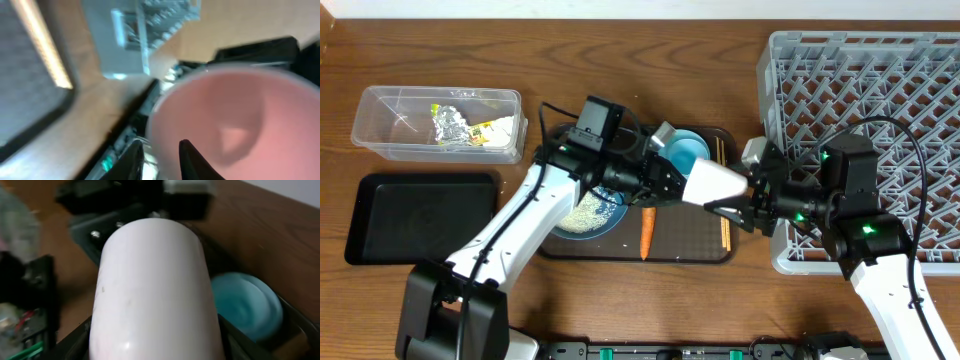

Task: Sort waste into correct bins and load items into the dishwasher rack
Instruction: 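Grasp the pink cup with the right gripper and place it in the rack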

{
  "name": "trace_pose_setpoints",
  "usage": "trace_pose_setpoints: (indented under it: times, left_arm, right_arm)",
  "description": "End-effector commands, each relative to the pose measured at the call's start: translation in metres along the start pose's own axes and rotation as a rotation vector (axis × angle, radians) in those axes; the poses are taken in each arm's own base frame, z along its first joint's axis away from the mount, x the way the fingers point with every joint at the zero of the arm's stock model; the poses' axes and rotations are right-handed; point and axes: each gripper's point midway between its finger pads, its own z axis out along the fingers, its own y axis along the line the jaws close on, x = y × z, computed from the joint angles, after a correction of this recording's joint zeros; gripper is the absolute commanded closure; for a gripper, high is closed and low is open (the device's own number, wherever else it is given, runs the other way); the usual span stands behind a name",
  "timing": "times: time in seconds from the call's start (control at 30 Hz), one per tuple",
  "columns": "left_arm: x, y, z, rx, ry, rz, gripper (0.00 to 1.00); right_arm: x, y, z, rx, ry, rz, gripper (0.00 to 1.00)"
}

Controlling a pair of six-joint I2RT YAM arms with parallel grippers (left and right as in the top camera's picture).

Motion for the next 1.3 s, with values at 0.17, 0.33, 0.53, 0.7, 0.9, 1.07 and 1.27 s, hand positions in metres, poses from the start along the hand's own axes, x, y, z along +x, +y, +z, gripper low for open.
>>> trace_pose_setpoints:
  times: [0.17, 0.33, 0.53, 0.7, 0.9, 1.07, 1.27]
  left_arm:
    - [-0.027, 0.069, -0.074, -0.463, -0.301, -0.037, 0.73]
    - [-0.016, 0.08, -0.131, -0.646, -0.435, -0.053, 0.73]
    - [-0.002, 0.069, -0.175, -0.768, -0.579, -0.027, 0.73]
    - [0.005, 0.062, -0.188, -0.811, -0.631, -0.004, 0.72]
    - [0.008, 0.062, -0.188, -0.812, -0.626, -0.009, 0.72]
    - [0.009, 0.064, -0.187, -0.814, -0.62, -0.015, 0.72]
    - [0.009, 0.064, -0.187, -0.815, -0.619, -0.016, 0.73]
  right_arm:
    - [0.007, -0.073, -0.055, 0.46, 0.014, 0.291, 0.67]
    - [0.019, -0.099, -0.111, 0.726, 0.074, 0.487, 0.74]
    - [0.024, -0.118, -0.189, 1.029, 0.11, 0.703, 0.75]
    - [0.037, -0.141, -0.248, 1.248, 0.133, 0.835, 0.72]
    - [0.078, -0.177, -0.302, 1.382, 0.171, 1.04, 0.74]
    - [0.115, -0.199, -0.339, 1.46, 0.156, 1.206, 0.75]
    - [0.16, -0.209, -0.363, 1.517, 0.154, 1.378, 0.75]
